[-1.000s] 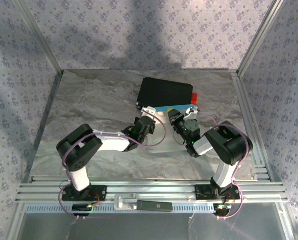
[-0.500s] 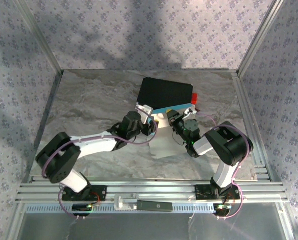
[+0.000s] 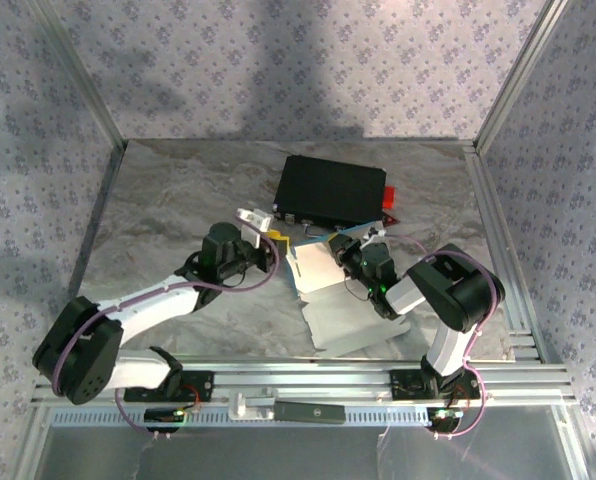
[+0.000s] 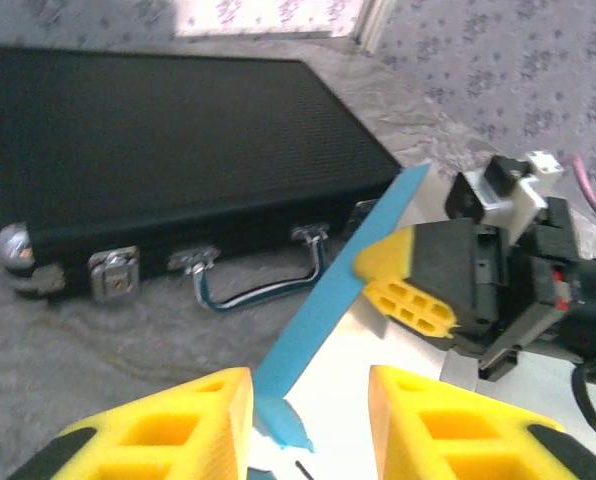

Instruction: Fold the paper box

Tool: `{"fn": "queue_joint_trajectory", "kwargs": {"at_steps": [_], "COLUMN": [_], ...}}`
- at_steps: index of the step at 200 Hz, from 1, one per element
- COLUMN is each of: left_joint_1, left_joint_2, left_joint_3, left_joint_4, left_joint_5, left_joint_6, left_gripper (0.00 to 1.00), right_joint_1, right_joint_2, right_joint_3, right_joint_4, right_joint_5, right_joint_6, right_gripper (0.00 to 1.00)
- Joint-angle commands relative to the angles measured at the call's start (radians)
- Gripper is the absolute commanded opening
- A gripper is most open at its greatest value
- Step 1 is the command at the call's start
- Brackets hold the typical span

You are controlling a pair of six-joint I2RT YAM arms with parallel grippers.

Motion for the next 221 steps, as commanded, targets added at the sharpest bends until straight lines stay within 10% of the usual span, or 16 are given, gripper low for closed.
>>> {"fn": "queue_joint_trajectory", "kwargs": {"at_steps": [1,150,221], "left_joint_1": [0.051,0.077,-0.022], "left_joint_2": [0.044,0.354,0.340], "left_joint_3": [-0.021,0.112,0.109], "left_joint_4": [0.033,0.346,0.306], "left_joint_5": [0.050,0.297,0.183], "left_joint_6": [-0.087,-0.152,-0.096], "left_gripper": [0.33,0.24,0.30], "right_joint_1": [-0.005,-0.082,-0.079], "right_joint_2": [-0.034,-0.118,-0.100], "right_joint_3": [-0.008,0.067,0.077], "right_joint_4": [-0.052,-0.047,-0.038], "right_joint_5": [0.005,-0.022,-0.015], "right_joint_6": [-0.007,-0.011,-0.010], "right_gripper": [0.00,0.00,0.00]}}
